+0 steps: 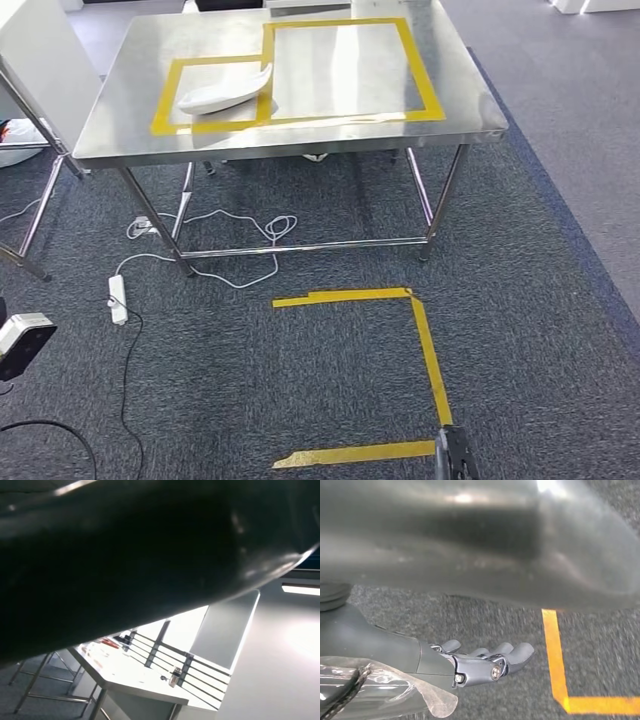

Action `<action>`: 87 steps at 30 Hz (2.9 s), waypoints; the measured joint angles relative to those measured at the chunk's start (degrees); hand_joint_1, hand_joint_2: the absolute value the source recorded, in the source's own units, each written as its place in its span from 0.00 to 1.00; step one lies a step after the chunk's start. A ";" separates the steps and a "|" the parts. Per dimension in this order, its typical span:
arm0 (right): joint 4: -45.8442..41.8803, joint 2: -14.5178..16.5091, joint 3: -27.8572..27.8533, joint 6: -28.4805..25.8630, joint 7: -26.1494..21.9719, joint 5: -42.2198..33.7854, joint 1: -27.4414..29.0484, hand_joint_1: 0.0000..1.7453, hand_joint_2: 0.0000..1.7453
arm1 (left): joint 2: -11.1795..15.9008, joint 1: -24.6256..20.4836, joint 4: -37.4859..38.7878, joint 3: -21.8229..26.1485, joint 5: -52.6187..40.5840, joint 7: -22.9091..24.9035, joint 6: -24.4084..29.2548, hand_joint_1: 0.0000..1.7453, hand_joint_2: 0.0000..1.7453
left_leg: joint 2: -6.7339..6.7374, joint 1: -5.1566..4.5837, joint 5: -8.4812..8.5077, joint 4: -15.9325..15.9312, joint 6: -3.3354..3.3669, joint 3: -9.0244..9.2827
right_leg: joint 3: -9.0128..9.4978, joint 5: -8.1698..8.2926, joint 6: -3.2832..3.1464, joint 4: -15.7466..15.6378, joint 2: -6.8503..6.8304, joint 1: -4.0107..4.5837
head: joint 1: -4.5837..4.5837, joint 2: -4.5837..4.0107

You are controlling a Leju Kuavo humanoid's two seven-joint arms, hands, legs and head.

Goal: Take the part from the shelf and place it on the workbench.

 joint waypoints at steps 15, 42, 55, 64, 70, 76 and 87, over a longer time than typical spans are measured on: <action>-0.01 -0.01 0.05 -0.69 0.18 -0.40 -0.08 0.00 0.00 | -0.30 -0.03 1.17 0.20 0.24 -0.09 -0.67 0.00 0.00 | 0.42 0.52 8.74 2.12 -0.94 -10.86 | 9.18 -8.42 0.43 -1.35 0.63 -0.42 | 0.33 0.00; -0.04 -0.30 0.51 -1.77 0.10 -1.73 0.36 0.00 0.00 | -10.64 3.05 28.44 6.48 17.35 -6.79 -23.84 0.00 0.00 | 0.39 0.35 3.70 0.35 0.66 -4.76 | 4.69 -5.94 1.33 1.89 0.40 -0.55 | 0.29 0.00; -0.18 -0.63 2.84 -1.98 0.26 -2.22 0.26 0.00 0.00 | -15.27 0.47 69.20 17.36 9.79 -12.26 -29.85 0.00 0.00 | 0.14 1.43 -2.10 13.20 -2.34 -8.97 | 4.62 -3.84 -0.91 -1.18 0.08 -0.82 | -0.23 0.00; -0.21 -0.72 3.21 -2.75 -0.47 -2.77 0.30 0.00 0.00 | -18.15 -0.81 78.33 20.39 9.85 -10.50 -30.26 0.00 0.00 | -0.03 1.01 2.10 0.58 -0.48 -3.27 | 3.56 -3.17 -0.89 -1.78 -0.19 -0.57 | 0.02 0.00; -0.22 -0.79 3.21 -4.76 -0.60 -3.66 0.68 0.00 0.00 | -20.02 -1.15 81.55 21.91 8.96 -5.84 -29.66 0.00 0.00 | -0.03 0.37 2.36 0.56 0.22 -3.49 | 3.38 -2.11 -0.55 -2.15 -0.12 -1.11 | 0.16 0.00; -0.24 -0.72 3.22 -7.92 -0.91 -3.70 1.06 0.00 0.00 | -21.04 -1.21 82.39 23.43 8.10 -5.53 -29.02 0.00 0.00 | -0.11 -0.25 2.83 0.67 1.25 -4.21 | 3.55 -1.07 2.15 -2.78 -0.32 -1.68 | 0.05 0.00; -0.61 -0.87 3.19 -12.04 -0.92 -5.03 1.52 0.00 0.00 | -21.46 -1.88 82.94 24.73 3.23 -5.90 -28.23 0.00 0.00 | -3.68 1.14 4.63 0.57 0.64 -5.79 | 3.12 -6.63 3.69 3.91 2.36 -2.71 | 0.27 0.00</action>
